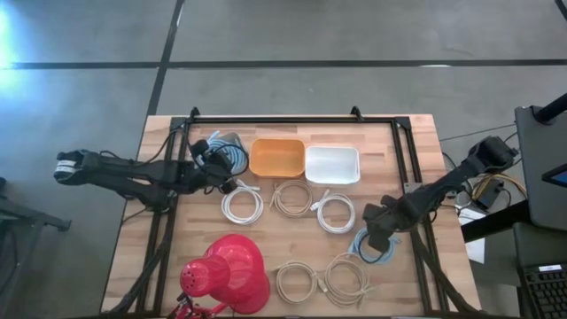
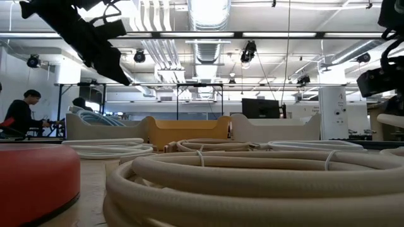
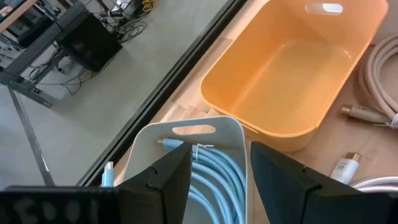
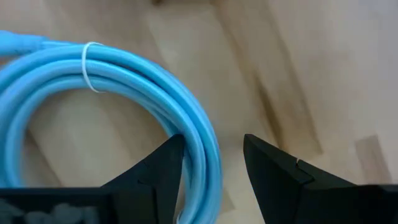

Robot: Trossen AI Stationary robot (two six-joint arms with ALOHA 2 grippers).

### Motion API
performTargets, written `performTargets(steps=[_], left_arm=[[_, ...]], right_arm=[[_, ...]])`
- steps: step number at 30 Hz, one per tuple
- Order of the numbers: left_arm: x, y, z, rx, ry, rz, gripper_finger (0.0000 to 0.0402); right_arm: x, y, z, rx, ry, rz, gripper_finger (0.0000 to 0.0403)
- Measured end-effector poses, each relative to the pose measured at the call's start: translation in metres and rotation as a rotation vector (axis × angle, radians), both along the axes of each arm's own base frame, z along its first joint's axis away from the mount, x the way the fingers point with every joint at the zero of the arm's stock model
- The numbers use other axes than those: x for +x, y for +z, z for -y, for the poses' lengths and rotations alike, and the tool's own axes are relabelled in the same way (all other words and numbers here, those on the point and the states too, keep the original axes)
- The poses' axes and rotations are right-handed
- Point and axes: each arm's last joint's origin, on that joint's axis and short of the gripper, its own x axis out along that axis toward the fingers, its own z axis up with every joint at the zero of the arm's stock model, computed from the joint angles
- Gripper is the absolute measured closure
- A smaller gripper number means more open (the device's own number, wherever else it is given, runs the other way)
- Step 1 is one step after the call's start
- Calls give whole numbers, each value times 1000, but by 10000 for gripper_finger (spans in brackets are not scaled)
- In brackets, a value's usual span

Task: Sort HDMI cables
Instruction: Put the light blue HDMI cable into the gray bin

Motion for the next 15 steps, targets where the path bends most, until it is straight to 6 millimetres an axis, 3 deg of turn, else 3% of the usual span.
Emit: performTargets(steps=[6, 15], left_arm=[[0, 0, 0, -1, 1, 1, 223], [0, 0, 0, -6, 5, 6, 223]], right_arm=[[8, -1, -5, -11, 90, 5, 254], [18, 11, -10, -1, 132, 45, 378]])
